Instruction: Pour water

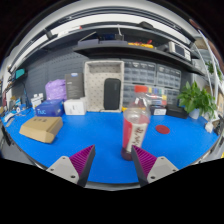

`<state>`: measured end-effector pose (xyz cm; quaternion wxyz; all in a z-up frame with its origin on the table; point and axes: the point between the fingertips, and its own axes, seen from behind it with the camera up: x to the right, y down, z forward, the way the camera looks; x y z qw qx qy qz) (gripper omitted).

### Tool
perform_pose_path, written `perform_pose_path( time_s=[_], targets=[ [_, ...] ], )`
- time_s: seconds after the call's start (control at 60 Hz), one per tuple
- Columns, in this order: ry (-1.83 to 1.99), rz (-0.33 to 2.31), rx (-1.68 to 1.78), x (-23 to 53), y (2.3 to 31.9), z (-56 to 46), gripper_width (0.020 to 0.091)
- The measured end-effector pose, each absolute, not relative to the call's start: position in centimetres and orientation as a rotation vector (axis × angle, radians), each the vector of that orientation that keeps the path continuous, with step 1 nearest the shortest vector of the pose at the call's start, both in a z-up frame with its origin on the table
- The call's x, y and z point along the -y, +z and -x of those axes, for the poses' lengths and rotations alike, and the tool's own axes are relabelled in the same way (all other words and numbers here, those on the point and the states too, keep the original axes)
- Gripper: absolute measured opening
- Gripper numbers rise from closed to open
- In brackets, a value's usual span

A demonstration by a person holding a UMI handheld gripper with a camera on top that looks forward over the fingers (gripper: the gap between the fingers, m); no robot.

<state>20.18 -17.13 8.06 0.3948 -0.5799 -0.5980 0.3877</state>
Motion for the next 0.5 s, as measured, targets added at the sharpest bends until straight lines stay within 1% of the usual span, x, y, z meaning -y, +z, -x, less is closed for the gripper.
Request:
perform_pose_path(
  time_s=[0.117, 0.2, 0.5],
  targets=[
    [0.933, 1.493, 1.519, 12.9, 6.5, -19.6, 0.0727],
    [0.927, 1.495, 1.526, 11.4, 5.9, -18.3, 0.0725],
    [1.026, 1.386, 1.547, 11.8, 7.0, -12.0, 0.0736]
  ],
)
